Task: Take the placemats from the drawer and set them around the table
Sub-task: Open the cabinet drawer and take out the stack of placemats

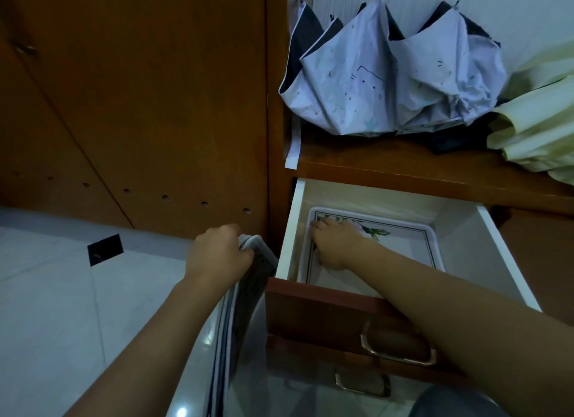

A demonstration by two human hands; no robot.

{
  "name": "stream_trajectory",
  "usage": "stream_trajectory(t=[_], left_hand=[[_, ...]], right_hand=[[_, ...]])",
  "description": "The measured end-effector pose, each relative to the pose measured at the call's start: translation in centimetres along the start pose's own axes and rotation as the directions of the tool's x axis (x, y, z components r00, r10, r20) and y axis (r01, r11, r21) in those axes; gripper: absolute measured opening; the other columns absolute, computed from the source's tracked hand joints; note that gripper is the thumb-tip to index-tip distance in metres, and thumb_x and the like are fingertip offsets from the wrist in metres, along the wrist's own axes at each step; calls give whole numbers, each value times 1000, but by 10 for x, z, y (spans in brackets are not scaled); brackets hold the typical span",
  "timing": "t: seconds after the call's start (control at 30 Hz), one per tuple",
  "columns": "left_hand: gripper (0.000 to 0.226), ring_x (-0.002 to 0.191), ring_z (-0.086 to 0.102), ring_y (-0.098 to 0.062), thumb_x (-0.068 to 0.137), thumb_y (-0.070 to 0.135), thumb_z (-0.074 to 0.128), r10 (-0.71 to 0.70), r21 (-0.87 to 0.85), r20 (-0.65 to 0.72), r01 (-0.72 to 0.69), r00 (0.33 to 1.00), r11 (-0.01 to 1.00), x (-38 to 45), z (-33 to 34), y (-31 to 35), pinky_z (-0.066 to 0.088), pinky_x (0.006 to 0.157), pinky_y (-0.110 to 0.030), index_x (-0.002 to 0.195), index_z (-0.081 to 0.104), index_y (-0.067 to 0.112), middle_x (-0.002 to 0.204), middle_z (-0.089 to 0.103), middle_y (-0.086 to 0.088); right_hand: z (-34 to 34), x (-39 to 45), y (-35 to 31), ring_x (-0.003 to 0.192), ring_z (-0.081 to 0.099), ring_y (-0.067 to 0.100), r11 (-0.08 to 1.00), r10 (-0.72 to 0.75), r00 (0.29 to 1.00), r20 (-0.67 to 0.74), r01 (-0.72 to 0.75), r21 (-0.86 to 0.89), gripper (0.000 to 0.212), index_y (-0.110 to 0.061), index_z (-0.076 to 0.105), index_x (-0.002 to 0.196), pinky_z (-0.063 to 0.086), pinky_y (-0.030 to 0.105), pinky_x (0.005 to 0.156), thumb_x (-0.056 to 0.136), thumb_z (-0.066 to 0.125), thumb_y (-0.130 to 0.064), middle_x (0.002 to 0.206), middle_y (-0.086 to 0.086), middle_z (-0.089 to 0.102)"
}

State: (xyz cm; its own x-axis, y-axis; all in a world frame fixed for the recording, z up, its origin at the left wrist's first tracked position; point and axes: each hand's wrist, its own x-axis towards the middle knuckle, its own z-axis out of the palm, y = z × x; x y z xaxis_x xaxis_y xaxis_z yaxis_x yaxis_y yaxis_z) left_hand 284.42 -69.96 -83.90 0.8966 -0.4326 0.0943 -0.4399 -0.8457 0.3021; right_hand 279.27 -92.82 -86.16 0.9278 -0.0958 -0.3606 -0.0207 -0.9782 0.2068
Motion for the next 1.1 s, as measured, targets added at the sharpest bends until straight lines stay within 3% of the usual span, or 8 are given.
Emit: stream_trajectory(t=[0.07,0.23,0.33,0.43,0.7,0.83,0.97,1.1], left_hand=[[23,53,47,-10,85,30,64,4,0,0,-4,1000,1000,0,1,1,29,45,-24,69,48,24,62,51,5],[21,54,49,-9,86,31,64,6,-6,22,-6,1000,1000,0,1,2,30,45,-24,72,49,24,64,53,5],[22,54,48,-9,85,31,64,1,-3,25,-1,1000,1000,2,1,3,29,45,-24,71,49,24,64,52,5],[23,54,47,-10,85,32,64,1,-5,18,-1,1000,1000,2,1,5,28,45,-24,70,48,23,64,51,4],[17,55,49,-10,86,32,64,11,-8,12,-11,1000,1000,3,2,4,29,45,-24,77,56,21,64,53,4],[19,54,50,-12,85,31,64,13,0,10,-13,1000,1000,3,2,3,29,46,-25,73,54,21,64,54,3],[19,55,50,-12,86,32,64,7,6,15,-7,1000,1000,2,1,3,32,47,-25,74,54,21,65,55,2],[18,56,50,-10,87,33,65,12,7,20,-12,1000,1000,-3,-1,1,30,46,-24,76,56,22,65,55,4]], right_hand=[[2,-4,3,142,26,32,1000,-2,1000,3,2,25,66,-10,22,150,29,48,112,95,55,-24,156,14,26],[7,-10,-3,147,12,35,997,-52,995,87,47,58,83,-23,5,156,24,57,115,92,56,-13,162,11,5],[5,-7,-4,147,7,38,988,-9,992,129,-10,151,84,-26,6,155,24,60,114,91,59,-19,162,14,-1],[-2,-8,-7,149,0,35,999,-16,997,72,13,35,84,-21,7,155,22,59,115,92,62,-31,162,12,-7],[-12,-7,-10,144,22,32,988,-72,995,-70,62,-139,78,-12,22,150,21,50,117,90,62,-42,155,15,29],[-12,-11,-6,135,33,34,985,-23,990,-137,-1,-172,71,-13,32,145,23,52,115,87,65,-34,144,14,38],[-19,-16,0,131,33,34,988,86,976,-202,-110,-110,40,-13,55,127,31,47,110,88,62,-20,135,13,42],[-25,-26,7,119,37,27,988,123,930,-346,-148,-48,25,-18,66,110,33,42,100,87,63,-29,124,6,49]])
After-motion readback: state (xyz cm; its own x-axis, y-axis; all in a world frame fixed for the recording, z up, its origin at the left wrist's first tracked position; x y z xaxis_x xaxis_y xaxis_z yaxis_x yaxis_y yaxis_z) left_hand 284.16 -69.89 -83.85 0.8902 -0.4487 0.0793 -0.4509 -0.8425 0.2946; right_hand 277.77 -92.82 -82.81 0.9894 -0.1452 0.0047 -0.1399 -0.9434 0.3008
